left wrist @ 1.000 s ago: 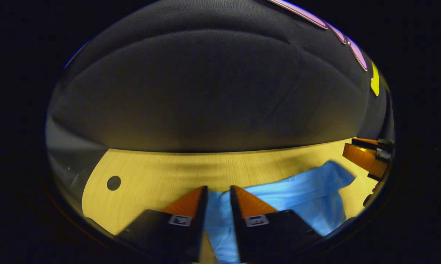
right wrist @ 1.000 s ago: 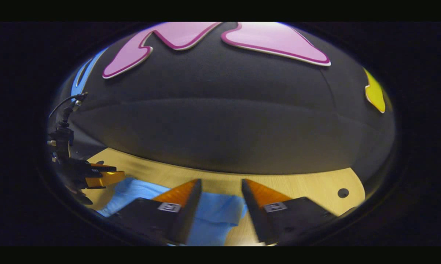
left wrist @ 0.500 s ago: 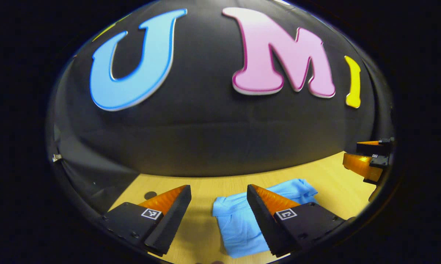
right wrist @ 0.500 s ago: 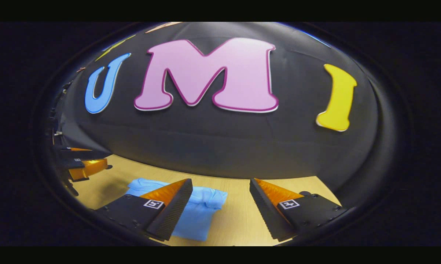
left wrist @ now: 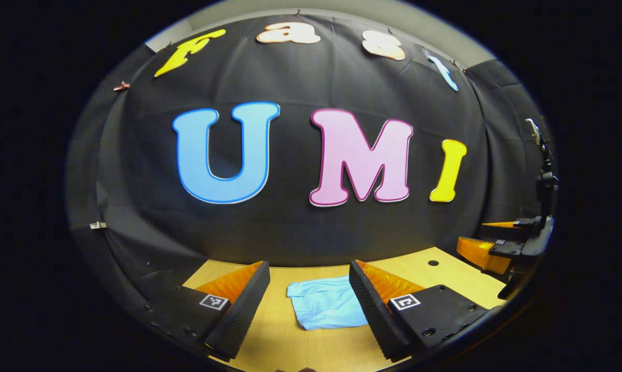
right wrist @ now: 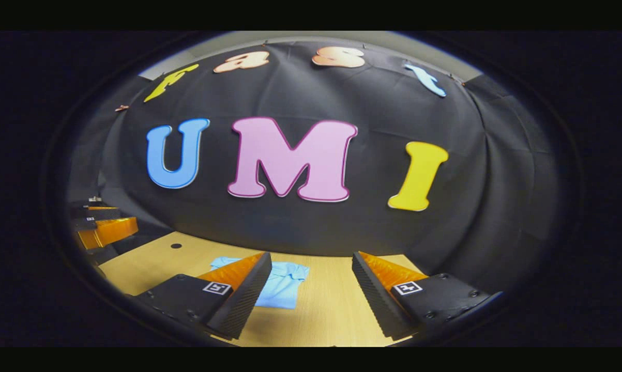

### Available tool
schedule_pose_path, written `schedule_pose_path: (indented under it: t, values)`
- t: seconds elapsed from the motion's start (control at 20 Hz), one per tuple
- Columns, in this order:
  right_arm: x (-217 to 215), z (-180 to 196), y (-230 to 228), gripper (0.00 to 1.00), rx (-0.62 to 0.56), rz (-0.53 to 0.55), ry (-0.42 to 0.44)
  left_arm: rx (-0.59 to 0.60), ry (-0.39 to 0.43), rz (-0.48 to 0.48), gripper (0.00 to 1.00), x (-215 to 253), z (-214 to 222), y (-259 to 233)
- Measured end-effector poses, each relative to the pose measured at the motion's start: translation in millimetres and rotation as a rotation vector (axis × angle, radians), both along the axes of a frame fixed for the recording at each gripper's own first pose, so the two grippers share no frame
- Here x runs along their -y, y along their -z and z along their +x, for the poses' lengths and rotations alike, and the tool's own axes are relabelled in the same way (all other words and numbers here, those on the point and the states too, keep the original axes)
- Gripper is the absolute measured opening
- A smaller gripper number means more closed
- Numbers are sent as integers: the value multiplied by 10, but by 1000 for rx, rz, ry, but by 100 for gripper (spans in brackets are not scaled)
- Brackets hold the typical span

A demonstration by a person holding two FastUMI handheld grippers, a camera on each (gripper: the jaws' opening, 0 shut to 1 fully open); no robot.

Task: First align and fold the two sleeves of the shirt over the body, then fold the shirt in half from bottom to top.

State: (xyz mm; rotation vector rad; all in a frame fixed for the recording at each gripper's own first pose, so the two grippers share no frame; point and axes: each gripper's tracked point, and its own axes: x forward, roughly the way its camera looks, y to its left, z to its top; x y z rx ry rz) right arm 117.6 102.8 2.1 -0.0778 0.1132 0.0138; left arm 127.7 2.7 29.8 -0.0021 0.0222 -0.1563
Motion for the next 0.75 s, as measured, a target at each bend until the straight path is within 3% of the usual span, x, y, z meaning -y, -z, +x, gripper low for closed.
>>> schedule_pose_path:
  t: [0.3,0.5,0.75]
  values:
    - [2,-1101,-449,97,43,34,13,47,56,19,98,-92,-1054,-87]
    - [-82,-1642,-535,97,49,21,12,20,120,-4,98,-5,-1700,11]
    - [-205,-2306,-450,97,32,39,-9,14,118,-1,98,-55,-2350,125]
